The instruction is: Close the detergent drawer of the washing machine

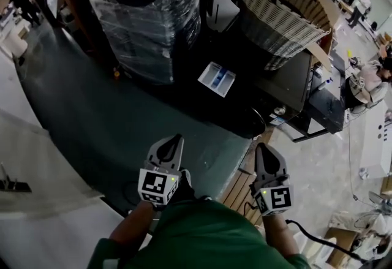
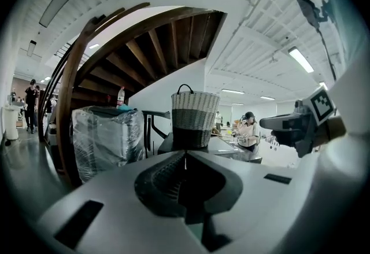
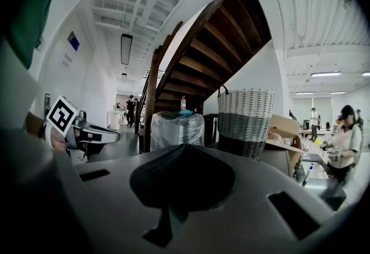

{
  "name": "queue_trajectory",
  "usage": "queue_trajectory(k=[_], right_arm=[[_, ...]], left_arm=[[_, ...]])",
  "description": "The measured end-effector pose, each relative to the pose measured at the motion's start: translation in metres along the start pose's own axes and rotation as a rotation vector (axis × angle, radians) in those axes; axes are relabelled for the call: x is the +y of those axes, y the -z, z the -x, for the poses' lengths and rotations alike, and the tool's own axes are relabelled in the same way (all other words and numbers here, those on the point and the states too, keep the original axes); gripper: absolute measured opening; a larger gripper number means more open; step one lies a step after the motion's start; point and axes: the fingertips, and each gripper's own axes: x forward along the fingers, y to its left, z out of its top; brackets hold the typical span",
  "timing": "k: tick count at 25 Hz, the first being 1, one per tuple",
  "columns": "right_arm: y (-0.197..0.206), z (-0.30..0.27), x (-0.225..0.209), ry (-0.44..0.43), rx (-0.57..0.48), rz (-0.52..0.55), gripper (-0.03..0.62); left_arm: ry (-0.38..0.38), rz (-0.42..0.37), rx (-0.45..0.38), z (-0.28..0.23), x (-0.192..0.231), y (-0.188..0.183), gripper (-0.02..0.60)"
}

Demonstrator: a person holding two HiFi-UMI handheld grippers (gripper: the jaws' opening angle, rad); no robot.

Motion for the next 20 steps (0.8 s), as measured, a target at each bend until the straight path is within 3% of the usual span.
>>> queue_trajectory(k=[7, 10, 12, 16, 20], right_arm=[[-0.004, -0.038, -0.014, 0.094, 0.069, 0.021, 0.021], [-0.004, -0.048, -0.025, 0.126, 0.086, 0.017, 0.021], [-0.001, -0.056, -0.033, 0.134, 0.110, 0.018, 0.021], [0.010, -0.083, -0.052, 0.114, 0.103, 0.006, 0.021], [0.021, -0.117, -0.074, 0.061, 0.103, -0.039, 0.021]], left_arm=[[0.087, -0.019, 0.042, -0.061, 0.033, 0.004, 0.029], [0.112, -0.027, 0.110, -0.087, 0.038, 0.020, 0.145], [0.129, -0.020, 0.155, -0.104, 0.040, 0.033, 0.152], [0.149, -0.022, 0.246, -0.138, 0.041, 0.066, 0.152], [0.123, -0.024, 0.321, -0.165, 0.042, 0.091, 0.156]])
